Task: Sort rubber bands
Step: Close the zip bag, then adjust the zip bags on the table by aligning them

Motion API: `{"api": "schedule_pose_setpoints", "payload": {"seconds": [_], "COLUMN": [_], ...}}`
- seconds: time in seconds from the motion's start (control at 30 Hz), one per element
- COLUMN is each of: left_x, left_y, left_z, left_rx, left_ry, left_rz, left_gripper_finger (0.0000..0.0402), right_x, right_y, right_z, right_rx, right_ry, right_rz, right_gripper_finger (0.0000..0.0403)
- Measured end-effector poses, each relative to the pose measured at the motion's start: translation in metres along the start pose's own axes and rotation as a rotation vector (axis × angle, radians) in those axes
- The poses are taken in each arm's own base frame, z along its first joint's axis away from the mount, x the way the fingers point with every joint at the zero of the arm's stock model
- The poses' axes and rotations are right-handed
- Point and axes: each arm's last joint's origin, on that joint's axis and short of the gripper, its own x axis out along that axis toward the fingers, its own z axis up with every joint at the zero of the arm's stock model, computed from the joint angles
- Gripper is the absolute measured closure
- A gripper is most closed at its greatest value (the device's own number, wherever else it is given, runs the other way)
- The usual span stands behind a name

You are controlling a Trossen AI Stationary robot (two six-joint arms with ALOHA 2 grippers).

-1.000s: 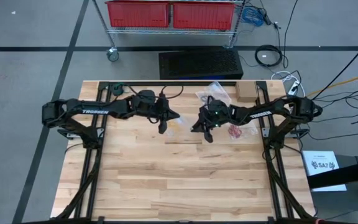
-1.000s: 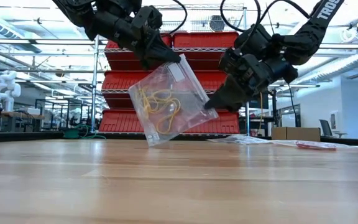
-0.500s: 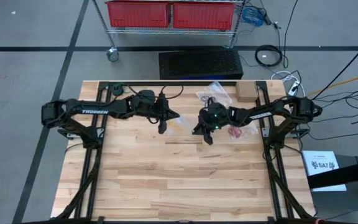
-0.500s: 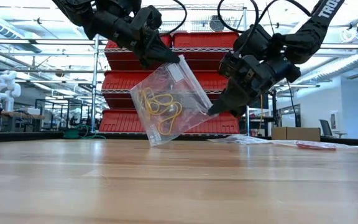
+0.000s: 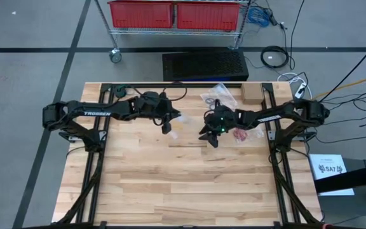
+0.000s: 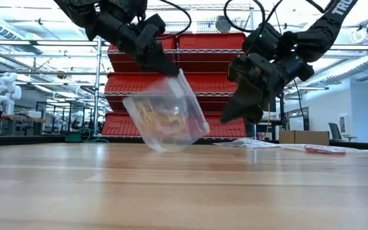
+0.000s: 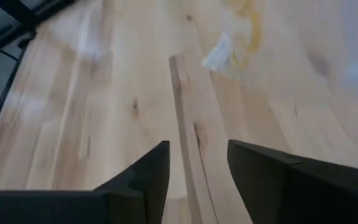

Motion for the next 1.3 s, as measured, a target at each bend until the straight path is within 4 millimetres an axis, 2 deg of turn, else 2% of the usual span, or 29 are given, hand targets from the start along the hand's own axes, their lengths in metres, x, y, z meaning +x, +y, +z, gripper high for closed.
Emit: {"api": "schedule_pose_setpoints", "payload": {"seconds": [0.17, 0.33, 0.57, 0.67, 0.8, 0.97, 1.07, 1.2, 1.3], "left_x": [-0.001, -0.003, -0.003, -0.003, -0.004, -0.004, -0.004, -0.004, -0.005], "left_y": [0.013, 0.024, 0.026, 0.025, 0.023, 0.023, 0.023, 0.023, 0.025], "left_z": [-0.003, -0.007, -0.007, -0.009, -0.017, -0.022, -0.022, -0.021, -0.022], "left_rx": [-0.017, -0.036, -0.039, -0.040, -0.052, -0.058, -0.057, -0.057, -0.058], "left_ry": [0.021, 0.049, 0.049, 0.076, 0.151, 0.204, 0.201, 0.196, 0.203], "left_rz": [0.090, 0.163, 0.168, 0.163, 0.147, 0.144, 0.149, 0.151, 0.179], "left_gripper_finger": [0.0314, 0.0310, 0.0309, 0.0309, 0.0309, 0.0311, 0.0328, 0.0378, 0.0395], "right_x": [-0.011, -0.028, -0.052, -0.056, -0.056, -0.047, -0.040, -0.034, -0.030], "right_y": [0.002, 0.006, 0.010, 0.010, 0.009, 0.016, 0.026, 0.035, 0.041], "right_z": [0.006, 0.016, 0.025, 0.024, 0.020, 0.015, 0.015, 0.014, 0.001], "right_rx": [-0.006, -0.050, -0.180, -0.190, -0.175, -0.203, -0.262, -0.267, -0.255], "right_ry": [-0.026, -0.083, -0.161, -0.152, -0.105, -0.085, -0.116, -0.145, -0.133], "right_rz": [-0.002, -0.011, -0.141, -0.200, -0.217, -0.288, -0.280, -0.279, -0.285], "right_gripper_finger": [0.0246, 0.0253, 0.0256, 0.0270, 0.0313, 0.0389, 0.0396, 0.0402, 0.0402]}}
